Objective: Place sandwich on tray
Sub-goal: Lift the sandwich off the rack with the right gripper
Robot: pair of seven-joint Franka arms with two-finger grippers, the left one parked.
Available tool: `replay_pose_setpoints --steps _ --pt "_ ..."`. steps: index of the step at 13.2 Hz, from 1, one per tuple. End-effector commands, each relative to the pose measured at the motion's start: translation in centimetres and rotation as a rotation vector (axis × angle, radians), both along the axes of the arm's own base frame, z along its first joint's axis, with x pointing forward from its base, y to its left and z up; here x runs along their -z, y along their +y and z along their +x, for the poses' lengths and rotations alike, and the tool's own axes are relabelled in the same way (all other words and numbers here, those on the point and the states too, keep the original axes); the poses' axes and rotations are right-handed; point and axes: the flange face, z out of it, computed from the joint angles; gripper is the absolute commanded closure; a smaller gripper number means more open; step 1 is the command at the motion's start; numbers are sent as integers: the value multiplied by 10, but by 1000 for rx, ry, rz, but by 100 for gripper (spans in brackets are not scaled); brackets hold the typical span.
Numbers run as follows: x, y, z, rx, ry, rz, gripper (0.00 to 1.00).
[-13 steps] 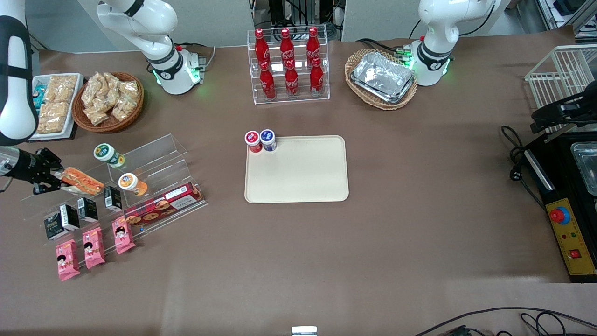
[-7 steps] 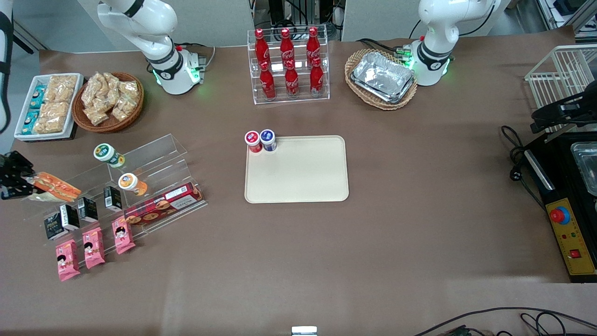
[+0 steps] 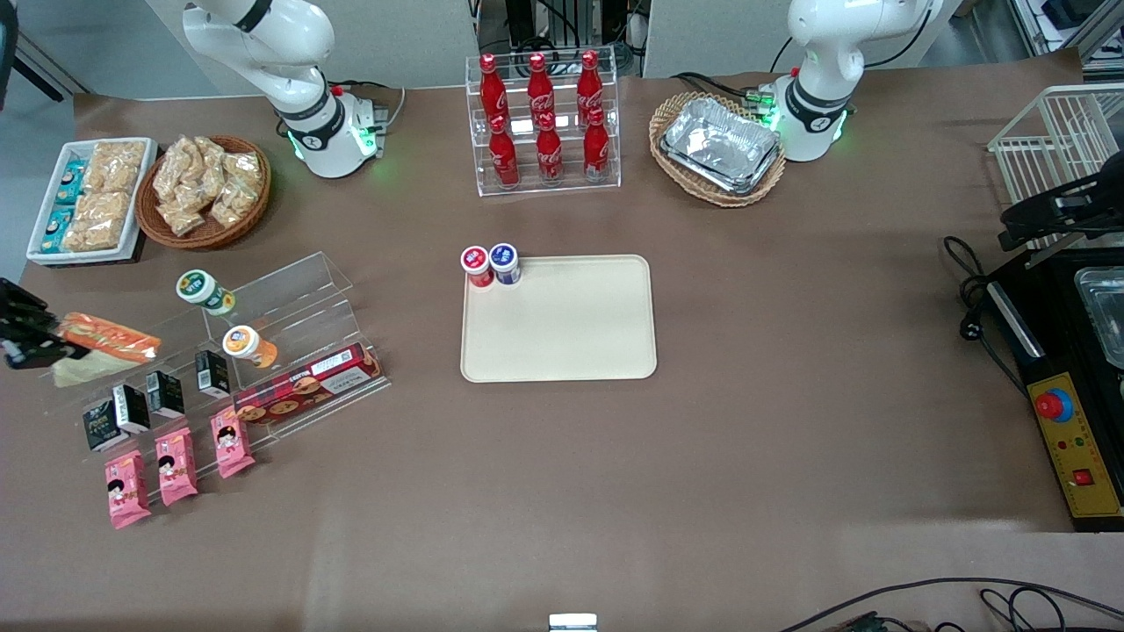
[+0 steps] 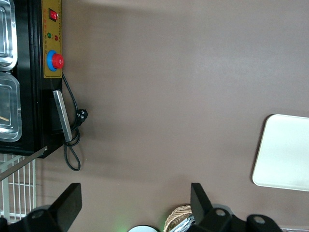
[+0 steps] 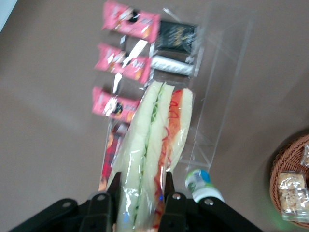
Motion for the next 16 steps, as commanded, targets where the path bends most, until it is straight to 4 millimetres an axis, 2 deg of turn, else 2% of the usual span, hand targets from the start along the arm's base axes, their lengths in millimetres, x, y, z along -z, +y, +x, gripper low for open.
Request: replay_pose_setpoints --steps 1,5,8,9,11,14,16 --pt "-18 68 14 -217 -6 31 63" --pt "-31 188 14 -431 -25 39 63" --pt "-34 277 0 -659 -25 -31 63" --pt "-31 301 -6 -802 -26 -34 63" --pt "-26 334 -13 -1046 -39 -15 63" --pt "-21 394 -27 -1337 -76 -65 63" --pt "-7 434 -35 -1514 -78 -130 63"
